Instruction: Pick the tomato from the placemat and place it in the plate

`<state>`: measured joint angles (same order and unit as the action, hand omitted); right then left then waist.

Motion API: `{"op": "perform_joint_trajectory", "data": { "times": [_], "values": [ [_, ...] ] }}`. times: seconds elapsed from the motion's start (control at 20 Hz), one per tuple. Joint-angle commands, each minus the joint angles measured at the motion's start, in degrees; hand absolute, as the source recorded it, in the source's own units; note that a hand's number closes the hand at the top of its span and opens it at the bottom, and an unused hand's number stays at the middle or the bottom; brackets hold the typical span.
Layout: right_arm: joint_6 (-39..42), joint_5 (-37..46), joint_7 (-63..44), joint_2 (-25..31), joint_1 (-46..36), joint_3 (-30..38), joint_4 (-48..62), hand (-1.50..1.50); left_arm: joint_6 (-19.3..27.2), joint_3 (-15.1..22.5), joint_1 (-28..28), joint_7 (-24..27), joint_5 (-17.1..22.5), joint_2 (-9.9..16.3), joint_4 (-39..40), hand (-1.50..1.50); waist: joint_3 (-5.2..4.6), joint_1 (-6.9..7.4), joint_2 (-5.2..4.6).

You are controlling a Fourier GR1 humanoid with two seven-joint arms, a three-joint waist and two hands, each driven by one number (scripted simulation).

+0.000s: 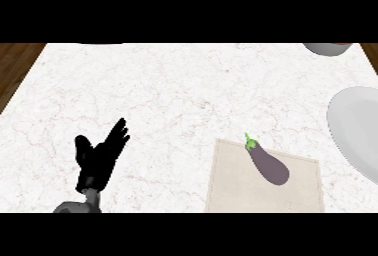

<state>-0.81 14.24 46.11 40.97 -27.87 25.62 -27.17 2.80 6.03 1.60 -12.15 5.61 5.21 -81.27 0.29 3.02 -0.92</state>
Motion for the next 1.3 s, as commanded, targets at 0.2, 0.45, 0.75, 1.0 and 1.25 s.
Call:
{"op": "perform_joint_trajectory", "data": {
  "times": [0.2, 0.45, 0.75, 1.0, 1.25],
  "values": [
    [0.7, 10.1, -3.1, 0.2, -7.0, -8.3, 11.2, -1.5, -2.3, 0.2, 0.6, -1.2, 1.1, 0.6, -0.3, 0.0, 0.12, 1.82, -0.62],
    [8.4, 6.0, 5.3, 0.4, -7.8, -4.6, 14.4, -1.5, -2.1, -1.1, 1.0, -0.5, 1.0, 1.4, 1.7, 0.0, 0.21, 0.72, -0.66],
    [17.6, -1.7, 7.1, 2.2, -10.2, 2.8, 17.5, -1.5, -0.4, -2.1, 2.9, -1.2, 0.6, 0.9, 1.8, 0.0, 0.24, -0.08, -0.69],
    [24.1, -3.4, 4.8, 6.3, -8.8, 4.5, 20.3, -1.5, -0.8, -0.8, 0.2, -0.5, 0.5, 0.0, 0.7, 0.0, 0.21, -0.03, -0.5],
    [35.8, -3.5, 5.9, 10.2, -5.2, 3.8, 20.2, -1.5, -0.1, -1.4, -0.6, 1.7, -0.2, 0.2, 1.3, 0.0, 0.42, -0.75, -0.56]
  ]
}}
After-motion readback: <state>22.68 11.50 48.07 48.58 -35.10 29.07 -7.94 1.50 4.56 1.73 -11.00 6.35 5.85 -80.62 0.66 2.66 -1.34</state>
